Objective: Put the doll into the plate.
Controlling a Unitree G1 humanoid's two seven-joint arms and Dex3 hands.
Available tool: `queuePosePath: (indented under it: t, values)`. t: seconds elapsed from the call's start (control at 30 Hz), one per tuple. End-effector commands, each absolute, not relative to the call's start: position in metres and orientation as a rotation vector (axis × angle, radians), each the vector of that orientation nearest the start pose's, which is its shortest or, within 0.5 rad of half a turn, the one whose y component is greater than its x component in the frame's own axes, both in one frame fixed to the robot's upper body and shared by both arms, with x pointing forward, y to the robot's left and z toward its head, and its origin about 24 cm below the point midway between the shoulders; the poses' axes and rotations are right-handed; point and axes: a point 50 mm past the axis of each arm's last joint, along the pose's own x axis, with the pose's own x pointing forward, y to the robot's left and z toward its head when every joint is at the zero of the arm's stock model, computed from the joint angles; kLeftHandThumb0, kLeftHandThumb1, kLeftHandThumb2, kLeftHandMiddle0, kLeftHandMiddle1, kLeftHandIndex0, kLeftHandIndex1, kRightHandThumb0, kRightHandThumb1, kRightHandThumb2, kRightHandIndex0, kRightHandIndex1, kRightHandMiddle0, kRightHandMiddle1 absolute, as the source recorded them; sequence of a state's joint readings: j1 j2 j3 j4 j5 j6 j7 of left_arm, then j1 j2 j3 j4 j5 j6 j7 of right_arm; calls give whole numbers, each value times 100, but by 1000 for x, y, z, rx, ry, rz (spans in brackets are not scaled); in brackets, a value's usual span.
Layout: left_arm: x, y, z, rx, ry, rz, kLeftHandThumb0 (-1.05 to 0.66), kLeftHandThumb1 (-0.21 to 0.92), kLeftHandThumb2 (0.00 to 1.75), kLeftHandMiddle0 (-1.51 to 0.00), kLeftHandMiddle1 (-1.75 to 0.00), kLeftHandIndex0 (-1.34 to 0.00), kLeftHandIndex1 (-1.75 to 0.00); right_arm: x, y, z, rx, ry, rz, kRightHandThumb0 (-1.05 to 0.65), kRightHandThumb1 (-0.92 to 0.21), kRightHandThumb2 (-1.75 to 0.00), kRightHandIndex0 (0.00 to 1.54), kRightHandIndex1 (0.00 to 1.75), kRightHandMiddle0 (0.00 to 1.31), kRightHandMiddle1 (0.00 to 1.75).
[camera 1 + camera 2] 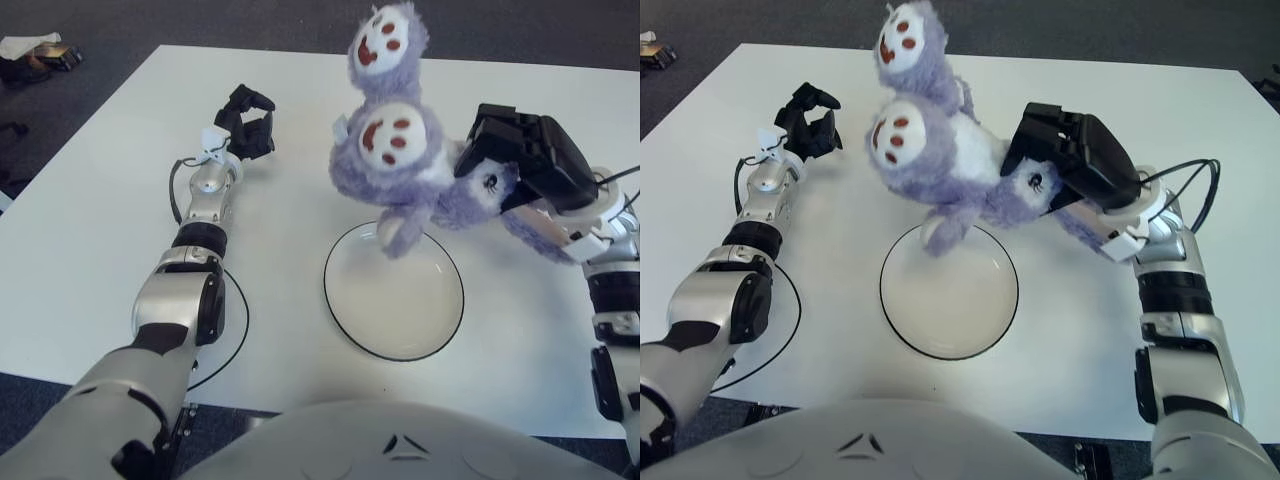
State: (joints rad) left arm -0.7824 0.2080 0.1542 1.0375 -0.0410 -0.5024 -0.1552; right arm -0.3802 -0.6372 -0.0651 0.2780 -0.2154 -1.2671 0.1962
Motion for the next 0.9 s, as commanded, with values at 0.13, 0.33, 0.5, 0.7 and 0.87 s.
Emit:
queuePosePath:
  t: [0.13,0.33,0.5,0.7,0.87]
  values:
    - [383,178,109,100,-235,-105,-40,62,94,-97,-175,-39,-175,240,-207,194,-904,-1244,530,-44,-46,-113,102,175,50,175]
    - [385,176,109,110,-211,-103,-39,62,93,-98,-175,-38,-175,231,-203,192,-712,-1216,614,-43,-49,-108,103,175,49,173]
    - [386,175,108,111,-195,-92,-39,63,92,-98,-175,-38,-175,226,-207,184,-563,-1102,622,-42,-51,-102,104,175,50,168]
    - [387,175,108,120,-186,-84,-39,63,92,-99,-175,-38,-175,228,-210,183,-519,-1056,620,-42,-53,-99,105,175,50,166]
    - [387,175,108,119,-181,-86,-39,64,91,-98,-175,-37,-175,227,-210,183,-514,-1051,624,-42,-53,-98,106,175,50,166]
